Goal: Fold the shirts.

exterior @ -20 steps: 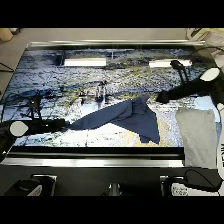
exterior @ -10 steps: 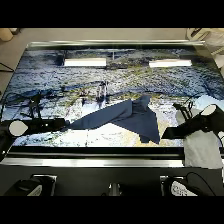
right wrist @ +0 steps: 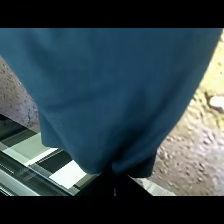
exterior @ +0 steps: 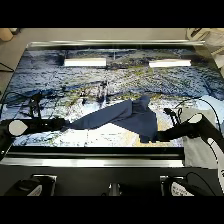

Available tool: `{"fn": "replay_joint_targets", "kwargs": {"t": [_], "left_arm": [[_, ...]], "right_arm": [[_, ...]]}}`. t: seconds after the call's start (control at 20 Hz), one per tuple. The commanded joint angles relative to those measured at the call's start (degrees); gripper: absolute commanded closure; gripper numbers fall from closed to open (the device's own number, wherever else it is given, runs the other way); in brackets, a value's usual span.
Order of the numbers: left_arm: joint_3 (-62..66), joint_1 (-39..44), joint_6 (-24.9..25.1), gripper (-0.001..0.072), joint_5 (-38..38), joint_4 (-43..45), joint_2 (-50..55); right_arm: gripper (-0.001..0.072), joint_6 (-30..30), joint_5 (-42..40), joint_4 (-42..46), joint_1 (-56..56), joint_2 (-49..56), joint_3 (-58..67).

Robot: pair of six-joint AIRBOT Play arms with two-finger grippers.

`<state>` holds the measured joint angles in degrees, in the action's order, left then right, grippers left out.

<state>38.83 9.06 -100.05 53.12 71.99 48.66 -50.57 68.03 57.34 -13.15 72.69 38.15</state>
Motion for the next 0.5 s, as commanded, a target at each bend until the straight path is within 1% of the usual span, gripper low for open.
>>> {"fn": "replay_joint_targets", "kwargs": {"t": [0.0, 0.1, 0.15, 0.25, 0.3, 0.35, 0.4, 0.45], "left_arm": [[4.52, -0.04, 4.46, 0.068, -0.72, 0.02, -1.05], [12.94, -0.07, 10.4, 0.0681, -3.98, 0.07, -3.67], [19.17, -0.35, 11.63, 0.068, -7.02, 0.28, -5.25], [33.53, -2.75, 11.52, 0.0681, -13.07, 0.74, -7.06], [41.79, -5.16, 10.32, 0.0683, -13.92, 2.6, -7.06], [48.78, -7.89, 7.26, 0.0683, -13.14, 6.1, -6.91], [54.51, -10.91, 3.06, 0.0683, -10.84, 10.43, -6.91], [59.21, -14.36, -2.69, 0.0683, -5.97, 15.45, -7.06]], "right_arm": [[0.0693, 4.74, 1.07, -4.13, 1.46, -1.68, 3.23], [0.0695, 5.86, 2.78, -4.15, 1.44, -6.86, 10.97], [0.0695, 5.79, 2.01, -4.17, 1.46, -10.58, 16.55], [0.0695, 5.77, -1.81, -3.37, 1.44, -17.94, 30.38], [0.0695, 5.27, -5.49, -0.96, 1.46, -21.51, 38.34], [0.0695, 3.87, -9.73, 2.69, 1.46, -24.5, 45.44], [0.0695, 0.72, -13.77, 8.37, 1.46, -27.39, 52.15], [0.0695, -3.37, -16.48, 13.92, 1.46, -29.79, 57.09]]}}
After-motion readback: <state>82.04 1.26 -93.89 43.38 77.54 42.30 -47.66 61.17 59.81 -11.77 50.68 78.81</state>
